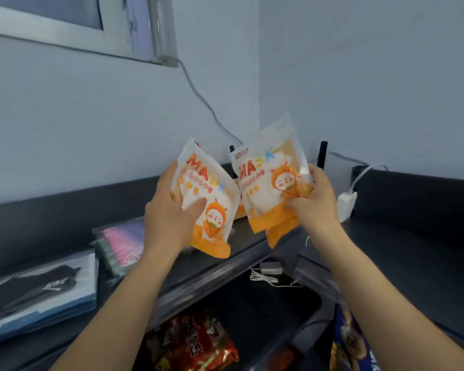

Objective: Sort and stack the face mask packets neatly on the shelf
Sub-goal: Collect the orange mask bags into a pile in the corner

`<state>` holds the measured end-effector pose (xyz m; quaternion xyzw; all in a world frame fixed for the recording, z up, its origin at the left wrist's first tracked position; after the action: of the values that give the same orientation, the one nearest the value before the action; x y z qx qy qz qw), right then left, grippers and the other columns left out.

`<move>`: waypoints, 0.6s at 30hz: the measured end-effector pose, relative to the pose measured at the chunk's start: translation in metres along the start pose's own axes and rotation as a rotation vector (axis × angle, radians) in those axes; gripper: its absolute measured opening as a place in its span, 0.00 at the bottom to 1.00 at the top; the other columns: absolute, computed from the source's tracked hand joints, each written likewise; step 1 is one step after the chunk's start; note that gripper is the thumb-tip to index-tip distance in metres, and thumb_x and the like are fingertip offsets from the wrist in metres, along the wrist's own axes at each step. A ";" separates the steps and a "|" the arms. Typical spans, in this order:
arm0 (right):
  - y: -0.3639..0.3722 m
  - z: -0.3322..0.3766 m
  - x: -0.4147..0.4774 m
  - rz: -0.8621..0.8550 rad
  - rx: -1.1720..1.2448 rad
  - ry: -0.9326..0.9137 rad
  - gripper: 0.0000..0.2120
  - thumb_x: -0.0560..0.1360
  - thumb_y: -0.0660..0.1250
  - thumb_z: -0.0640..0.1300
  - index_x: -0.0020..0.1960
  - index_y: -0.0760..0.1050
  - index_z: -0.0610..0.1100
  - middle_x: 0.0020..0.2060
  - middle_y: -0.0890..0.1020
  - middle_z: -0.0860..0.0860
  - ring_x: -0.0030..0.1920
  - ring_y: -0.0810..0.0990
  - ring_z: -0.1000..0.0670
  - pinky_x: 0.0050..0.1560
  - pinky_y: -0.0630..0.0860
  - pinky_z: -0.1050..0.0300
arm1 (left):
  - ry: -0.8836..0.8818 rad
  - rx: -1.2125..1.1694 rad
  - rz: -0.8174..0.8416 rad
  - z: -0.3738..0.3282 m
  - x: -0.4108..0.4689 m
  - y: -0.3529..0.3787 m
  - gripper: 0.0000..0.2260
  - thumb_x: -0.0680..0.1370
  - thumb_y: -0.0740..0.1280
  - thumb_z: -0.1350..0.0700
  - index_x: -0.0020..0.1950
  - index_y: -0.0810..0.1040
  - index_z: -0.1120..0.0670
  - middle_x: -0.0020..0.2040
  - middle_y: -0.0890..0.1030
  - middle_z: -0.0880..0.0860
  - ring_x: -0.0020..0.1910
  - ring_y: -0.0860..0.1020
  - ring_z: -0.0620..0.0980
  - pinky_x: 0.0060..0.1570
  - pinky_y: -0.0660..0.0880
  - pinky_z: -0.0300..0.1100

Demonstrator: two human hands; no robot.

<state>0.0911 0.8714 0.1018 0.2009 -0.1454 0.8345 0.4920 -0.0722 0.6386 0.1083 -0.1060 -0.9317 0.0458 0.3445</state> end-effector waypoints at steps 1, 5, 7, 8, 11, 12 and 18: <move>0.008 -0.003 0.014 0.029 0.022 0.005 0.28 0.68 0.67 0.27 0.62 0.69 0.50 0.45 0.80 0.57 0.48 0.81 0.52 0.49 0.80 0.46 | -0.010 -0.007 -0.030 0.003 0.004 -0.001 0.34 0.70 0.74 0.58 0.71 0.64 0.40 0.55 0.74 0.40 0.56 0.77 0.46 0.59 0.75 0.50; 0.035 -0.013 0.054 0.132 0.147 0.036 0.26 0.70 0.66 0.25 0.55 0.67 0.53 0.44 0.78 0.57 0.46 0.78 0.54 0.41 0.78 0.55 | -0.024 0.018 -0.123 0.010 0.010 -0.008 0.35 0.71 0.74 0.58 0.72 0.63 0.41 0.55 0.72 0.39 0.54 0.75 0.43 0.59 0.75 0.48; 0.050 -0.026 0.070 0.197 0.225 0.091 0.27 0.70 0.66 0.24 0.56 0.67 0.52 0.47 0.78 0.55 0.47 0.78 0.54 0.41 0.77 0.57 | -0.038 0.034 -0.159 0.014 0.011 -0.012 0.34 0.71 0.73 0.58 0.72 0.62 0.41 0.55 0.72 0.39 0.54 0.76 0.44 0.56 0.76 0.47; 0.057 -0.035 0.077 0.226 0.246 0.116 0.27 0.70 0.67 0.25 0.58 0.67 0.52 0.50 0.79 0.53 0.50 0.78 0.52 0.44 0.78 0.55 | -0.043 0.045 -0.169 0.016 0.011 -0.013 0.34 0.71 0.73 0.57 0.72 0.62 0.41 0.54 0.73 0.39 0.53 0.77 0.44 0.54 0.77 0.47; 0.071 -0.067 0.094 0.296 0.232 0.135 0.27 0.70 0.68 0.27 0.62 0.69 0.51 0.57 0.79 0.49 0.55 0.78 0.49 0.49 0.79 0.50 | -0.045 0.067 -0.182 0.023 0.011 -0.013 0.34 0.72 0.73 0.57 0.72 0.62 0.40 0.51 0.72 0.36 0.51 0.77 0.43 0.49 0.77 0.43; 0.073 -0.080 0.096 0.312 0.184 0.138 0.28 0.69 0.69 0.27 0.63 0.69 0.49 0.57 0.79 0.49 0.56 0.78 0.49 0.48 0.79 0.51 | -0.047 0.070 -0.183 0.025 0.012 -0.012 0.34 0.72 0.73 0.58 0.73 0.62 0.41 0.50 0.72 0.35 0.51 0.77 0.42 0.49 0.76 0.41; 0.063 -0.129 0.099 0.206 -0.348 0.141 0.29 0.69 0.73 0.37 0.67 0.68 0.47 0.55 0.78 0.47 0.57 0.76 0.43 0.56 0.75 0.45 | -0.059 0.121 -0.161 0.039 0.014 -0.010 0.34 0.71 0.73 0.57 0.73 0.61 0.41 0.49 0.71 0.34 0.51 0.76 0.43 0.51 0.78 0.47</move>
<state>-0.0326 0.9743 0.0333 0.0379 -0.2723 0.8547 0.4404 -0.1098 0.6313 0.0889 -0.0083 -0.9425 0.0773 0.3251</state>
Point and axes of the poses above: each hand's wrist, its own x-axis towards the middle knuckle, its own y-axis out of the palm, z = x × y, the point moved 10 cm from there along x, towards the middle knuckle
